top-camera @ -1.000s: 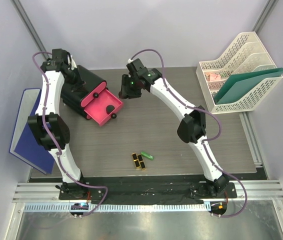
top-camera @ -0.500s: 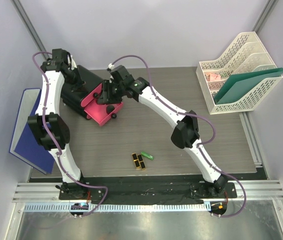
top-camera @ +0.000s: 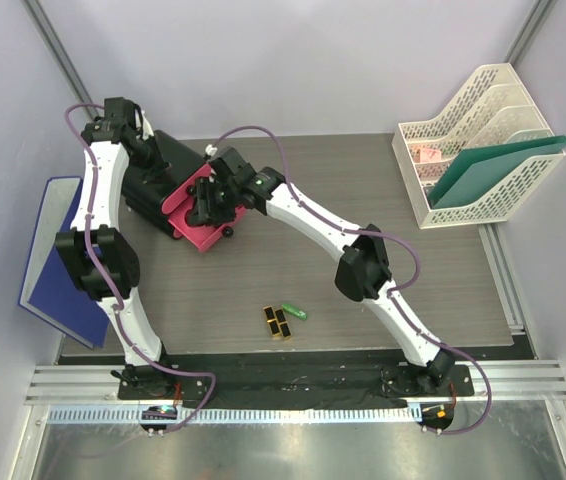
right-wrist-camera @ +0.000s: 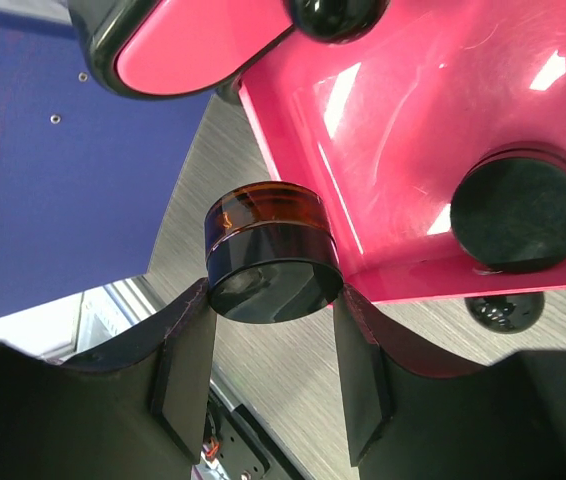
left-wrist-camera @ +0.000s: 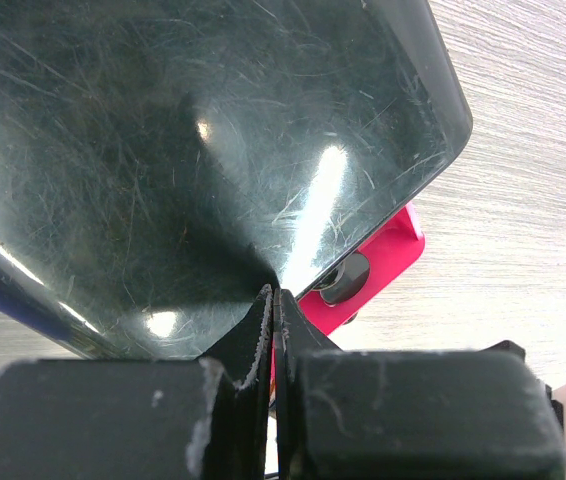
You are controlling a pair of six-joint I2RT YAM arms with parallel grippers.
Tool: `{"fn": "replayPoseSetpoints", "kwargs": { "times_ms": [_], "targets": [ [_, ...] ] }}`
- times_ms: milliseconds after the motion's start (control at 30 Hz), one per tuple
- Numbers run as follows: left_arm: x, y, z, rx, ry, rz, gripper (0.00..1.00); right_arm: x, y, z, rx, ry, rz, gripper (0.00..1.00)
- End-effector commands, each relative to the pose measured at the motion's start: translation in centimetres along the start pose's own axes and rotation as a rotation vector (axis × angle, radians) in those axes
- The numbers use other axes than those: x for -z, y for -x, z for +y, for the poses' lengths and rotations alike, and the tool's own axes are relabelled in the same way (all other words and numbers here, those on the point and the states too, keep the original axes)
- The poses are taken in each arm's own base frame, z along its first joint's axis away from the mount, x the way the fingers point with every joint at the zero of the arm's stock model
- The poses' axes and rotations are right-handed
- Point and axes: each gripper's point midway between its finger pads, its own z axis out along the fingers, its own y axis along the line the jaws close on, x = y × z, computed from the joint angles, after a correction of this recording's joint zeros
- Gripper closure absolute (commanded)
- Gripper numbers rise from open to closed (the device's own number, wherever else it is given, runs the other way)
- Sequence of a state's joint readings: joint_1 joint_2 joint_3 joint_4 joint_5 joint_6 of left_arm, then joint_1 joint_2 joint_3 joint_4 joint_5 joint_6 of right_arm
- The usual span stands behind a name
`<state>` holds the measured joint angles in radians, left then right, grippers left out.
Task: Organize the makeup
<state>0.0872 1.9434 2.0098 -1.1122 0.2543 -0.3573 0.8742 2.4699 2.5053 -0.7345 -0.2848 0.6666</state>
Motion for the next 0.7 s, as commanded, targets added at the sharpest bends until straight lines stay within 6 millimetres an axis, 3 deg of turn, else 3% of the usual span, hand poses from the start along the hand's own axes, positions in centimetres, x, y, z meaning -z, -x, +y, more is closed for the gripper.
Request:
{"fn": "replayPoseSetpoints", "kwargs": {
  "times_ms": [0, 333, 667],
  "targets": [
    [-0.9, -3.1, 2.0, -0.003, 0.08, 0.122, 1.0, 0.2, 1.7, 0.9, -0.003, 0.025, -0.06, 0.71],
    [-1.0, -3.3, 2.1, -0.001, 0.079, 0.123, 1.0, -0.9, 1.4, 0.5, -0.031, 0.031, -0.05, 0.43],
    [-1.0, -3.3, 2.0, 0.002, 0.076, 0.124, 1.0, -0.2, 2.7, 0.5, -0.032, 0.029, -0.089, 0.34]
  ]
}}
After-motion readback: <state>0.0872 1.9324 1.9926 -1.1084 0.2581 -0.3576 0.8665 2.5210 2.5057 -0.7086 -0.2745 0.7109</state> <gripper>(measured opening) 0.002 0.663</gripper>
